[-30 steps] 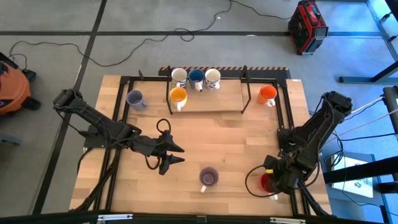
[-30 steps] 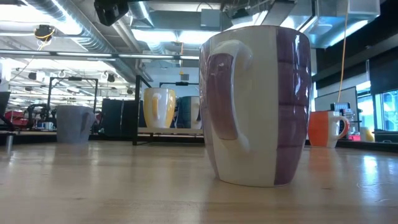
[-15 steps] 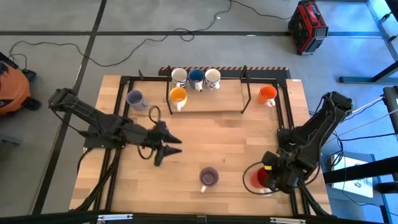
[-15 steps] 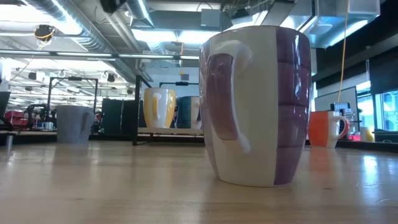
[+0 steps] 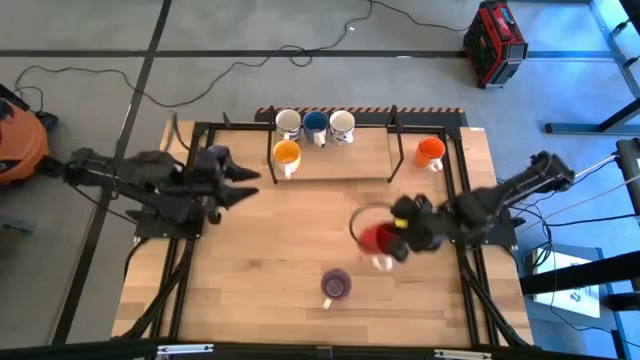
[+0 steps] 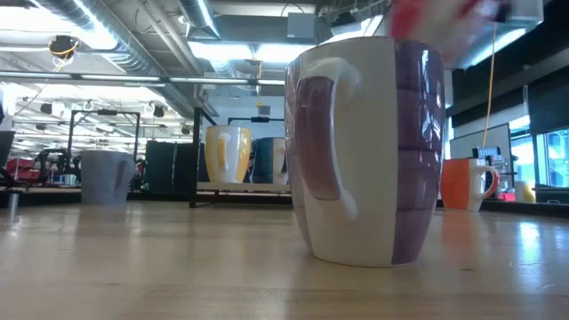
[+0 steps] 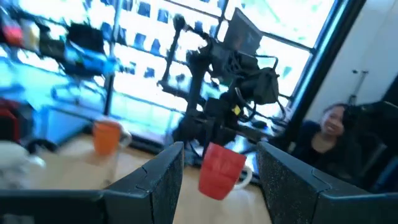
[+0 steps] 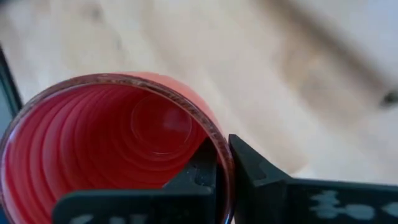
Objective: Place coffee mugs
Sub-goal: Put the red mug on the shelf
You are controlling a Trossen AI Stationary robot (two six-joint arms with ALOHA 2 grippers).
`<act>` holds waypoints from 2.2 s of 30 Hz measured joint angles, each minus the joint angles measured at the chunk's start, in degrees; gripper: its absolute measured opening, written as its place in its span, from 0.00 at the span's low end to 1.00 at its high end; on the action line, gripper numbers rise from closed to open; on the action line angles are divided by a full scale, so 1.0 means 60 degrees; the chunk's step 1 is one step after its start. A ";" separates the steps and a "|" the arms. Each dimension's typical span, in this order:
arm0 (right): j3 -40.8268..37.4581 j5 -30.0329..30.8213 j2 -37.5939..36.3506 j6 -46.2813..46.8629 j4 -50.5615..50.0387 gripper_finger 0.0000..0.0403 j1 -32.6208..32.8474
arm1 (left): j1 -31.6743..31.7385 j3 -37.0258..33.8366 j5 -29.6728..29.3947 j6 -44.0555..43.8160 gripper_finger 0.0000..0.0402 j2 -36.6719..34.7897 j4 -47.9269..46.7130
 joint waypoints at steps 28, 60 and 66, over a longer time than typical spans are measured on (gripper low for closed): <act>0.4090 -0.1437 0.2382 -0.8539 -0.1618 0.01 -0.9186 | 0.0822 0.0000 -0.0346 -0.0114 0.49 -0.0259 -0.0964; 0.4139 -0.2888 0.5960 -0.9256 -0.0037 0.01 -1.1606 | 0.0822 0.0000 -0.0353 -0.0082 0.49 -0.0252 -0.1125; 0.4139 -0.2892 0.5960 -0.9358 0.0201 0.01 -1.1638 | 0.0822 0.0000 -0.0350 -0.0064 0.49 -0.0252 -0.1184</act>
